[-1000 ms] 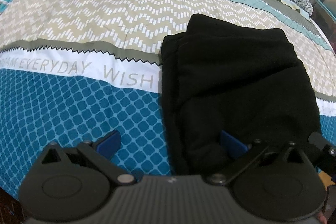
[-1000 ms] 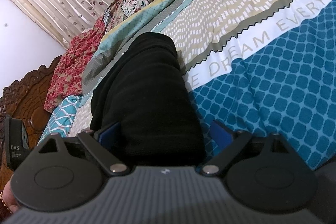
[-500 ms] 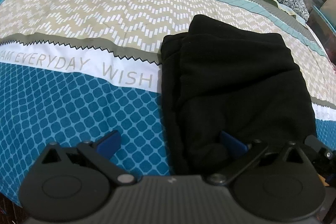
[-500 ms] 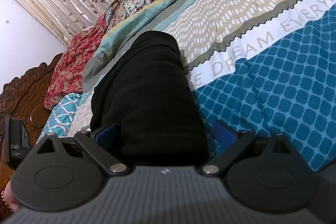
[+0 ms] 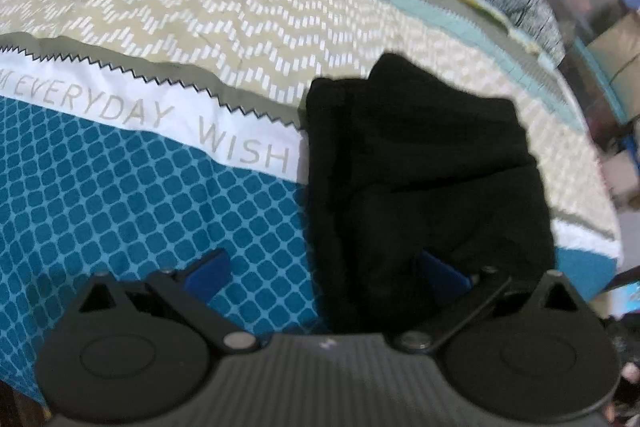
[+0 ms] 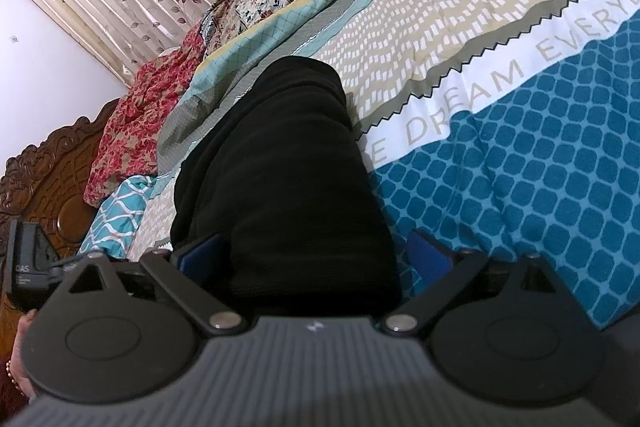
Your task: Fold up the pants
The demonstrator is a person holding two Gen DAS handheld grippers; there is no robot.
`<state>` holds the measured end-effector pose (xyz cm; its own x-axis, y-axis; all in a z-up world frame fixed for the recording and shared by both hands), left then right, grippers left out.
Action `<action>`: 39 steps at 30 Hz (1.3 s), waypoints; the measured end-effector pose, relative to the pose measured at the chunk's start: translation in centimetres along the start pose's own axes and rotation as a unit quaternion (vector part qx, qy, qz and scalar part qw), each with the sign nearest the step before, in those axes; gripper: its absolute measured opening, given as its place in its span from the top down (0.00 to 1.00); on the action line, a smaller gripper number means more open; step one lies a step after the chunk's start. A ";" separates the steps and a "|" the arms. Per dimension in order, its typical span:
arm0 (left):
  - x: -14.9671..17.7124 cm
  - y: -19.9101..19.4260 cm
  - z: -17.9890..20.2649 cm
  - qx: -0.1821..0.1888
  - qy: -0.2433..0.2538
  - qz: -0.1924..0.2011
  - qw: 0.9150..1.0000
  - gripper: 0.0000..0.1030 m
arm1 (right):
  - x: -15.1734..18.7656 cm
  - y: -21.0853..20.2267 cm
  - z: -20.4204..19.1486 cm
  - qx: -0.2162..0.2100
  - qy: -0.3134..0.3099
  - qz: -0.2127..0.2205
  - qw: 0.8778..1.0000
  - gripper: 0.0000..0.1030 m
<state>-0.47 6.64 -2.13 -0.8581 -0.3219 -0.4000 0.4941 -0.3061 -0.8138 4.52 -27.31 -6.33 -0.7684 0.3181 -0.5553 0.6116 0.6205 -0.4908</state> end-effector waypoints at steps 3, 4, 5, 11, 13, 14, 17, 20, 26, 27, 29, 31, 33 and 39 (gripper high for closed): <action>0.1 -0.3 -0.6 0.034 -0.016 -0.005 0.999 0.00 | -0.3 -0.2 0.0 0.001 0.006 -0.007 1.000 0.03; 0.2 -0.1 -0.7 0.050 -0.029 -0.012 0.998 0.00 | -0.5 -0.3 -0.1 0.002 0.009 -0.008 1.000 0.03; 0.2 0.2 -0.9 0.066 -0.042 -0.021 0.997 0.00 | -0.8 -0.5 -0.2 0.001 0.010 -0.009 1.000 0.03; -0.2 2.5 -0.7 0.091 -0.055 -0.035 0.994 0.00 | -2.9 -0.8 -0.3 -0.001 -0.018 -0.002 1.000 0.03; -0.4 3.0 -0.3 0.096 -0.056 -0.033 0.993 0.00 | -3.4 -0.3 0.0 -0.009 -0.012 -0.010 1.000 0.03; -0.3 3.2 0.1 0.105 -0.052 -0.033 0.993 0.00 | -3.6 0.2 0.1 -0.014 -0.011 -0.018 1.000 0.03; -0.2 3.7 1.3 0.121 -0.037 -0.031 0.991 0.05 | -3.1 2.5 0.6 -0.022 -0.009 -0.065 0.998 0.04; -0.4 3.5 2.8 0.103 -0.001 -0.029 0.994 0.46 | -2.5 3.3 -1.4 -0.036 -0.027 -0.086 0.995 0.45; -4.5 -0.1 5.8 0.145 0.037 0.027 0.988 0.62 | -4.6 1.5 -6.4 -0.054 -0.117 -0.036 0.991 0.57; -5.6 -0.7 6.6 0.144 0.054 0.044 0.987 0.62 | -5.4 1.5 -7.3 -0.059 -0.128 -0.022 0.990 0.57; -8.1 -1.6 8.2 0.139 0.091 0.079 0.983 0.62 | -7.2 1.8 -8.5 -0.069 -0.142 0.003 0.987 0.58; -10.5 -2.0 9.5 0.140 0.111 0.105 0.978 0.62 | -9.7 2.4 -9.6 -0.075 -0.166 0.035 0.983 0.58; -13.8 -2.1 10.8 0.142 0.127 0.130 0.973 0.62 | -12.7 3.8 -10.5 -0.078 -0.190 0.062 0.977 0.58; -22.8 1.7 12.7 0.109 0.155 0.188 0.964 0.61 | -19.1 10.6 -10.0 -0.078 -0.209 0.111 0.968 0.58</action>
Point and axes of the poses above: each gripper's, at about its wrist camera, not at the fingertips, and y roughly the way its jaws point, z to its right, x to its underside, the point moved 5 cm from there along y, roughly the way its jaws point, and after that the axes turned 1 degree about -y, right-handed, at the moved point
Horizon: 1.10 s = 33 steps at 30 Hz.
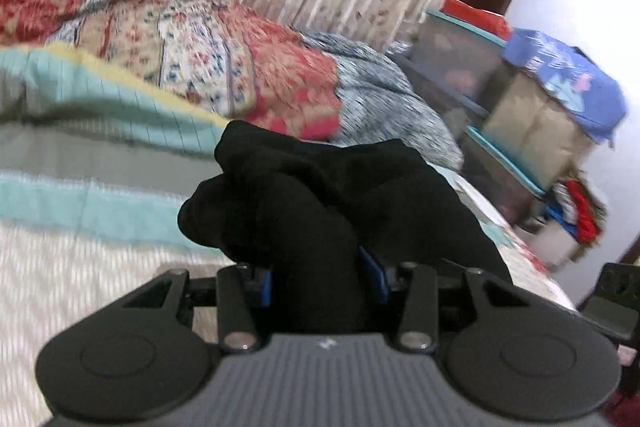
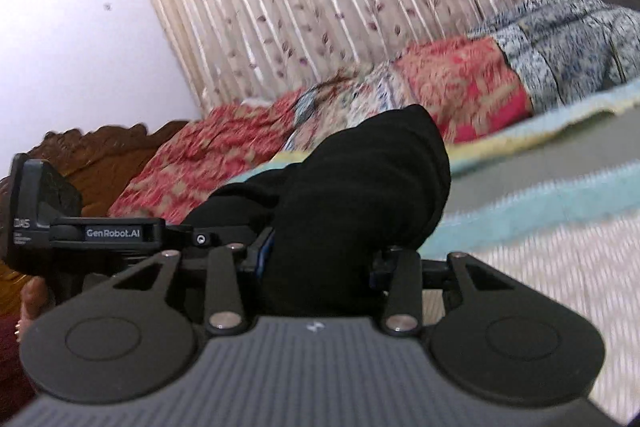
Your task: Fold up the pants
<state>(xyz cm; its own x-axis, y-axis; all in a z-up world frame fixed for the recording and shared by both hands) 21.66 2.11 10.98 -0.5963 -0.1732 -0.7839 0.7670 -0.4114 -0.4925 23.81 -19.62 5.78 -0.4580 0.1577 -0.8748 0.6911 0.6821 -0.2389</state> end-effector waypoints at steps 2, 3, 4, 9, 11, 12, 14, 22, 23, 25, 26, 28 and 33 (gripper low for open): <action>-1.0 3.1 -1.7 -0.020 0.002 0.001 1.000 0.61 | 0.1 2.8 1.3 0.010 -0.013 -0.001 1.000 0.58; -1.1 4.7 -2.6 -0.028 -0.001 -0.002 1.000 0.61 | 0.3 4.5 2.0 0.017 -0.018 -0.004 1.000 0.58; -1.2 6.3 -3.5 -0.035 -0.006 -0.006 0.999 0.61 | 0.6 5.9 2.5 0.022 -0.019 -0.008 1.000 0.58; 0.5 13.2 -8.0 -0.071 -0.033 -0.047 0.996 0.62 | 3.1 11.3 6.5 0.055 0.026 -0.059 0.996 0.57; 1.8 14.6 -8.9 -0.095 -0.032 -0.055 0.993 0.61 | 4.6 12.0 7.8 0.069 0.052 -0.076 0.993 0.56; 2.3 14.6 -9.0 -0.101 -0.026 -0.051 0.993 0.54 | 4.9 11.6 8.1 0.067 0.063 -0.072 0.993 0.53; 2.7 14.5 -8.9 -0.112 -0.021 -0.055 0.992 0.44 | 5.2 10.7 7.8 0.066 0.076 -0.075 0.992 0.48; 4.1 8.9 -4.9 -0.195 0.000 -0.066 0.979 0.37 | 5.8 4.7 5.7 0.154 0.085 -0.075 0.982 0.21; 4.7 7.7 -4.2 -0.194 -0.002 -0.067 0.979 0.37 | 6.3 3.7 5.2 0.159 0.080 -0.079 0.981 0.19; 6.2 5.5 -2.6 -0.197 -0.003 -0.073 0.978 0.33 | 7.4 1.2 3.6 0.162 0.071 -0.088 0.980 0.16; 7.1 4.3 -1.8 -0.203 0.000 -0.076 0.976 0.30 | 8.0 0.0 2.9 0.164 0.068 -0.092 0.980 0.16; 9.0 2.0 -0.3 -0.215 0.012 -0.084 0.973 0.24 | 9.3 -3.0 1.2 0.166 0.063 -0.099 0.979 0.12; 13.0 -3.2 2.8 -0.248 0.036 -0.096 0.963 0.13 | 11.1 -7.8 -2.4 0.177 0.055 -0.111 0.976 0.00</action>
Point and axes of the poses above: each gripper's, at about its wrist camera, not at the fingertips, and y roughly the way its jaws point, z to its right, x to its underside, the point moved 5 cm from there along y, roughly the way its jaws point, and after that the axes turned 1 degree about -y, right-handed, at the moved point
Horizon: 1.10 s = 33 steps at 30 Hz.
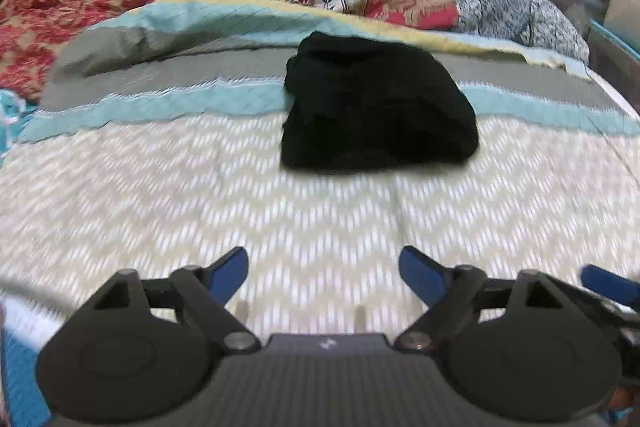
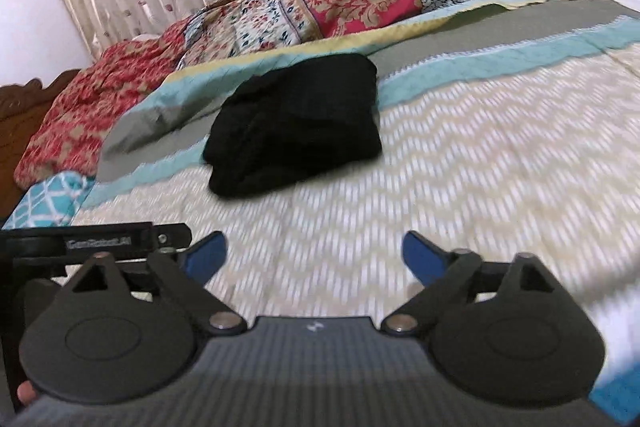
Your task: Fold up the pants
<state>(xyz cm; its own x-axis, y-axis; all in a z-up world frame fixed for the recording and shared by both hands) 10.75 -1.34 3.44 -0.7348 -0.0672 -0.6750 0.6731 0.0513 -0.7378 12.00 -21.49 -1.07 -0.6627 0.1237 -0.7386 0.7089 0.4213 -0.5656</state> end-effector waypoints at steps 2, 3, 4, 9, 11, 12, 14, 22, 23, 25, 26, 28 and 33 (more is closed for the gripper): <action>1.7 -2.1 0.2 -0.007 0.000 -0.004 1.000 0.07 | 1.1 -1.6 -0.6 0.016 -0.004 -0.005 1.000 0.00; 2.3 -2.9 0.3 -0.011 0.000 -0.002 1.000 0.03 | 1.7 -2.7 -1.0 0.019 -0.007 -0.007 1.000 0.00; 3.0 -4.1 0.5 -0.014 0.000 0.002 1.000 0.00 | 2.0 -3.5 -1.4 0.019 -0.010 -0.008 1.000 0.00; 5.2 -8.8 1.3 -0.025 0.008 0.018 1.000 0.00 | 3.7 -7.3 -2.7 0.023 -0.013 0.001 1.000 0.00; 5.8 -10.4 1.5 -0.033 0.010 0.028 0.999 0.00 | 4.7 -8.4 -3.0 0.024 -0.014 -0.003 1.000 0.00; 6.1 -11.1 1.6 -0.038 0.011 0.033 0.999 0.00 | 5.3 -8.8 -3.3 0.025 -0.014 -0.008 1.000 0.00; 6.6 -12.5 1.8 -0.038 0.010 0.048 0.998 0.00 | 6.4 -9.4 -3.5 0.021 -0.016 -0.024 0.999 0.00; 7.3 -15.1 2.2 -0.057 0.017 0.071 0.996 0.00 | 7.9 -10.6 -4.1 0.036 -0.029 -0.030 0.998 0.00; 7.3 -15.3 2.4 -0.065 0.021 0.074 0.995 0.00 | 7.9 -10.7 -4.3 0.037 -0.032 -0.029 0.998 0.00; 7.1 -15.5 2.6 -0.076 0.027 0.081 0.993 0.00 | 7.9 -10.7 -4.6 0.036 -0.040 -0.027 0.998 0.00; 7.0 -15.5 2.6 -0.079 0.027 0.083 0.993 0.00 | 8.0 -10.6 -4.6 0.037 -0.044 -0.026 0.998 0.00; 6.8 -15.5 2.6 -0.074 0.022 0.084 0.993 0.00 | 7.9 -10.4 -4.5 0.040 -0.046 -0.028 0.998 0.00; 6.4 -15.2 2.4 -0.078 0.005 0.082 0.994 0.00 | 8.4 -10.0 -4.0 0.048 -0.039 -0.034 0.998 0.00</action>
Point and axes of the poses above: each gripper's, at about its wrist camera, not at the fingertips, and y roughly the way its jaws point, z to its right, x to its underside, the point moved 5 cm from there along y, roughly the way its jaws point, and after that the axes turned 1 degree about -y, right-handed, at the moved point
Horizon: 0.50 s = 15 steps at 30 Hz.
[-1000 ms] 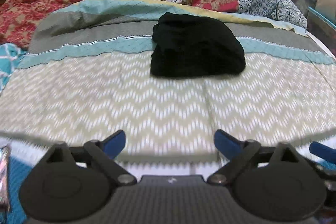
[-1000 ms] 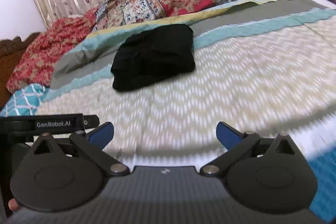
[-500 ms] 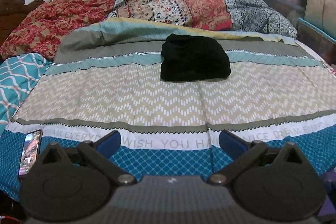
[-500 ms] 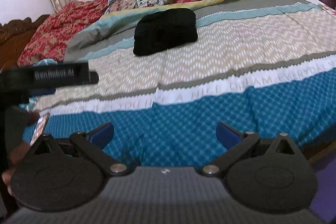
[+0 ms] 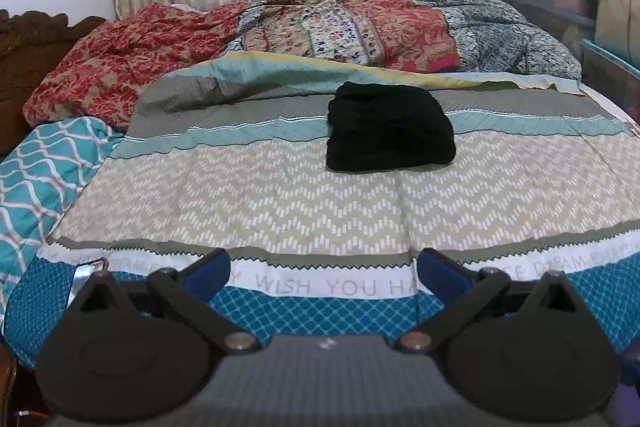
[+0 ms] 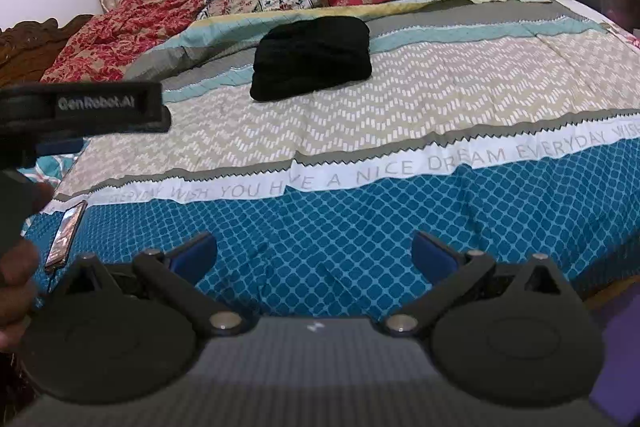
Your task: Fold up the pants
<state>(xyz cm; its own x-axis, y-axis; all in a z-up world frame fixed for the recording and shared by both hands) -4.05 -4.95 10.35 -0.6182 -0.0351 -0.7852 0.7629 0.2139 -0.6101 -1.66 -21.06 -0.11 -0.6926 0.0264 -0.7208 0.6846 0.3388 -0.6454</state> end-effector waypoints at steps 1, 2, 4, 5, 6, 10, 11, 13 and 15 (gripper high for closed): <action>0.0 0.0 0.0 -0.003 -0.001 0.001 1.000 0.00 | 0.2 -0.1 -0.1 0.003 0.004 0.001 1.000 0.00; -0.1 0.1 0.1 -0.006 -0.001 0.002 1.000 0.00 | 0.3 0.0 0.0 0.005 0.008 0.001 1.000 0.00; 0.0 0.1 0.1 -0.007 0.001 -0.004 1.000 0.00 | 0.4 0.2 0.2 0.005 0.016 -0.001 1.000 0.00; 0.0 0.2 0.2 -0.009 0.005 -0.010 1.000 0.00 | 0.5 0.3 0.3 0.003 0.019 -0.004 1.000 0.00; 0.0 0.3 0.3 -0.010 0.009 -0.015 1.000 0.00 | 0.5 0.4 0.2 0.003 0.020 -0.006 1.000 0.00; 0.3 0.6 0.4 -0.011 0.009 -0.025 1.000 0.00 | 0.7 0.5 0.1 0.001 0.022 -0.011 1.000 0.00; 0.5 0.8 0.4 -0.006 0.010 -0.031 0.999 0.00 | 0.8 0.6 0.1 0.000 0.022 -0.013 1.000 0.00; 0.7 1.2 0.3 -0.002 0.006 -0.039 0.999 0.00 | 0.8 0.8 0.1 -0.002 0.022 -0.018 1.000 0.00; 0.9 1.4 0.2 -0.002 0.003 -0.042 0.999 0.00 | 0.9 0.9 0.2 -0.003 0.024 -0.022 0.999 0.00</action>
<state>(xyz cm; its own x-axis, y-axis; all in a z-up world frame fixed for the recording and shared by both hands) -3.46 -4.85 8.77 -0.6811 -0.0466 -0.7307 0.7077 0.2143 -0.6732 -1.57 -20.87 -1.38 -0.7327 0.0554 -0.6783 0.6512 0.3465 -0.6752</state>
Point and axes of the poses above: each gripper's, at about its wrist camera, not at the fingertips, and y roughly the way its jaws point, z to its right, x to its underside, the point moved 5 cm from there along y, roughly the way its jaws point, and after that the axes turned 1 degree about -y, right-handed, at the moved point
